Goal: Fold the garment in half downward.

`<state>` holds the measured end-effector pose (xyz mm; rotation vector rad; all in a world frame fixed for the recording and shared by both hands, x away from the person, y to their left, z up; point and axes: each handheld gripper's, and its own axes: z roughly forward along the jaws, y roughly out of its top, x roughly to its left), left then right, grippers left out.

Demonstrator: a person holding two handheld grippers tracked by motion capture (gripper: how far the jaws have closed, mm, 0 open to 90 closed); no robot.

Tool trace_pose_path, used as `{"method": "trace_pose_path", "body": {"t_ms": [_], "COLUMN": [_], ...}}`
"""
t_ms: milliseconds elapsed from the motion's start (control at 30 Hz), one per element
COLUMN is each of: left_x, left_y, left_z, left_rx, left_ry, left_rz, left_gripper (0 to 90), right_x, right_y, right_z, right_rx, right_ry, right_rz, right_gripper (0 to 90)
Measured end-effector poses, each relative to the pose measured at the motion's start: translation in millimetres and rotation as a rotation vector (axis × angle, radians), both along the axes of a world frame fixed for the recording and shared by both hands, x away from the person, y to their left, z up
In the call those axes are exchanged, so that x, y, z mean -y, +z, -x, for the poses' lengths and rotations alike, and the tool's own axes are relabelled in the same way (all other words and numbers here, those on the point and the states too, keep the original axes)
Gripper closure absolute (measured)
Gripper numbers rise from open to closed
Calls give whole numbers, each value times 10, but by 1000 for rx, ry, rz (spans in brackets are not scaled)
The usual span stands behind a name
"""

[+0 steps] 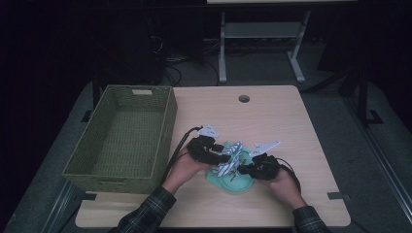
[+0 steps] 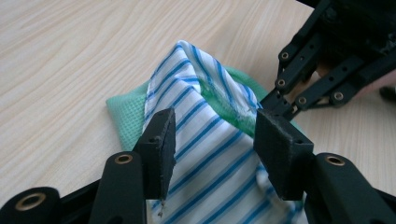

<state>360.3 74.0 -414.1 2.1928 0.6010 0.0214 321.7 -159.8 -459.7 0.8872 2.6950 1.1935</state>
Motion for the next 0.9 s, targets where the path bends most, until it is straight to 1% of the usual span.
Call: {"method": "trace_pose_path", "body": {"t_ms": [100,133,200,233,300,333,367,400,467,500,600,633,667,700,800,833,900], "left_x": [10,15,24,36,42,48,47,40,34,28,13,3,3,1,-4,-5,-2], "left_y": [-20,-34,-49,-73,-83,-93,-101,-115,-118,-117,-100,-66,-66,-41,60,116,129], "left_z": [-18,-28,-34,-49,-51,-53,-63,-76,-81,-82,-84,-74,-74,-63,-32,-14,-7], "left_rx": [-13,-12,-19,-23,-27,-31,-30,-37,-39,-39,-34,-23,-23,-25,-9,1,7], "left_ry": [15,15,19,25,30,39,41,42,44,46,40,28,28,25,12,5,-1], "left_rz": [2,-3,-7,-23,-28,-35,-41,-44,-47,-40,-33,-28,-28,-16,15,27,29], "left_gripper": [476,480,507,521,577,577,613,728,835,870,886,888,889,889,889,889,888], "right_x": [-65,-78,-91,-105,-115,-115,-119,-124,-128,-141,-162,-170,-170,-177,-203,-220,-235], "right_y": [-2,-3,-1,-4,-4,-4,-1,2,2,12,22,26,26,32,65,84,92], "right_z": [-5,-7,-5,-11,-16,-16,-17,-24,-26,-26,-37,-42,-42,-49,-68,-85,-96], "right_rx": [2,5,2,7,9,9,6,11,13,12,20,23,23,26,35,37,39], "right_ry": [9,12,11,13,12,12,8,9,10,7,10,8,8,10,1,-5,-14], "right_rz": [0,0,0,-1,-3,-3,-3,-8,-8,-13,-19,-24,-24,-26,-47,-61,-71], "right_gripper": [899,899,899,899,899,899,899,899,898,899,899,899,899,899,899,899,899]}}
